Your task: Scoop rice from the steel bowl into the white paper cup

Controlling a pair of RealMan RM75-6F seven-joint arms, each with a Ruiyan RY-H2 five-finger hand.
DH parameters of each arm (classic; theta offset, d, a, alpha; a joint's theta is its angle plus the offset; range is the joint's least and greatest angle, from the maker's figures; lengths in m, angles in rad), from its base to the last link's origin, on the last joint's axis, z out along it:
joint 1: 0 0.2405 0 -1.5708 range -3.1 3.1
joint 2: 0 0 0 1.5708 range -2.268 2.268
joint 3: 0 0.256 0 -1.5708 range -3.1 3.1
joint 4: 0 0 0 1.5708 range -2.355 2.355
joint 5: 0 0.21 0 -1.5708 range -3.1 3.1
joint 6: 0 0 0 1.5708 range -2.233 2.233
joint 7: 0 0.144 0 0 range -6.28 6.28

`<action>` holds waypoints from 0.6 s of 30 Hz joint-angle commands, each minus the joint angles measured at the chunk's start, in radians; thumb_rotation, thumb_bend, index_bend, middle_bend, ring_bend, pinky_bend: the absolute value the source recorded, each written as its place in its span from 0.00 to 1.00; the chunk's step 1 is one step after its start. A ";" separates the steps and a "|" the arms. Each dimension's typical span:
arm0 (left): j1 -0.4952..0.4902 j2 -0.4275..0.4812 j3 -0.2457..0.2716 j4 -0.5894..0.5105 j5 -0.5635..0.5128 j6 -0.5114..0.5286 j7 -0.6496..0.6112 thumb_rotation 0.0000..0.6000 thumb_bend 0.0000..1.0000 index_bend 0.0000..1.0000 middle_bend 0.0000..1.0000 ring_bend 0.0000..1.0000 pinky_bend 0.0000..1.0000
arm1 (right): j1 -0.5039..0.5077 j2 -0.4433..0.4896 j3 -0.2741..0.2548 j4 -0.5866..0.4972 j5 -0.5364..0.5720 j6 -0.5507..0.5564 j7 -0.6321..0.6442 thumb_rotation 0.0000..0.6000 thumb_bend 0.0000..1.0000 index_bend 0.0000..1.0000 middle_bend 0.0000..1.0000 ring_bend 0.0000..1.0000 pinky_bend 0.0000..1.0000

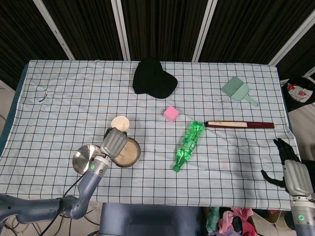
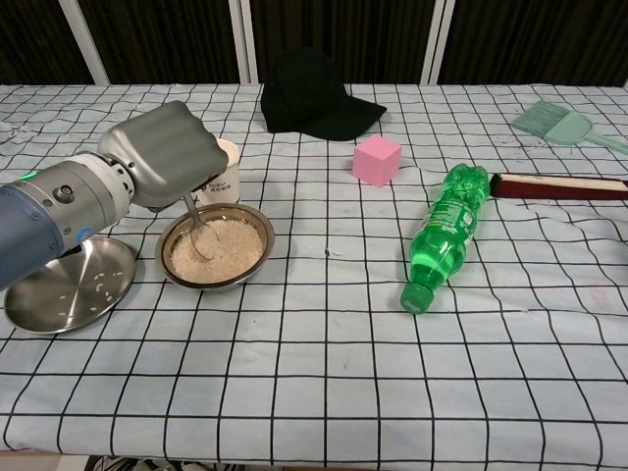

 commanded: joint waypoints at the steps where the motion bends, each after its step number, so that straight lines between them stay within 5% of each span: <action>1: -0.001 0.004 0.003 -0.004 0.004 0.006 -0.024 1.00 0.48 0.78 1.00 1.00 1.00 | 0.000 0.000 0.000 0.000 -0.001 0.000 -0.001 1.00 0.21 0.00 0.00 0.00 0.17; 18: 0.018 0.038 0.002 -0.017 0.047 0.055 -0.172 1.00 0.48 0.78 1.00 1.00 1.00 | 0.000 -0.001 -0.001 0.001 -0.004 0.003 -0.004 1.00 0.21 0.00 0.00 0.00 0.17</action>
